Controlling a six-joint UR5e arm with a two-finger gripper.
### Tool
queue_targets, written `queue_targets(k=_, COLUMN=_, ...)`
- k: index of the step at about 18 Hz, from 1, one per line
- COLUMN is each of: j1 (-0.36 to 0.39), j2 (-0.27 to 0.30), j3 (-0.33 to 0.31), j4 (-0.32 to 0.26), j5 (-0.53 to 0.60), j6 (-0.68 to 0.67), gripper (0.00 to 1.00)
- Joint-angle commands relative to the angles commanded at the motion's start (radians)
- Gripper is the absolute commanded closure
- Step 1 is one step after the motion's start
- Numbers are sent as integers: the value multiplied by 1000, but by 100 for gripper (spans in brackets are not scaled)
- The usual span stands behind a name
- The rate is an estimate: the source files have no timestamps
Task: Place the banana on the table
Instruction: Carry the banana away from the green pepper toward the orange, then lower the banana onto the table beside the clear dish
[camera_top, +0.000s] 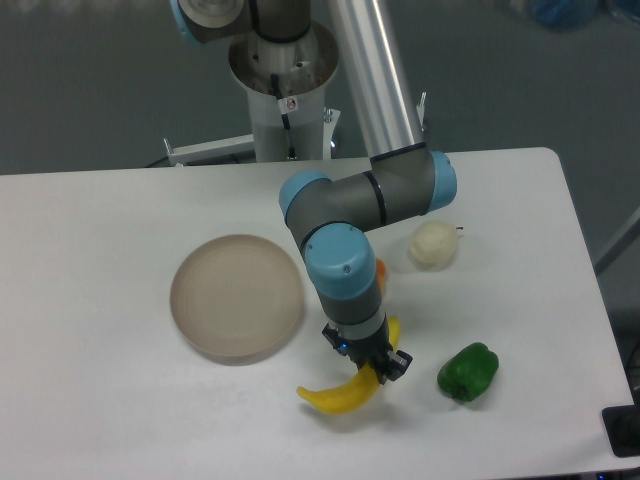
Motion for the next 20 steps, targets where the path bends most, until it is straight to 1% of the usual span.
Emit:
queue_targets(k=6, j1=-12, j2=-31, j3=-3, j4=0, j5=1, j6=-51, gripper=66)
queue_targets(k=20, j1=-12, j2=-43, j3=-5, j4=0, j5=3, j6=-45, gripper=65)
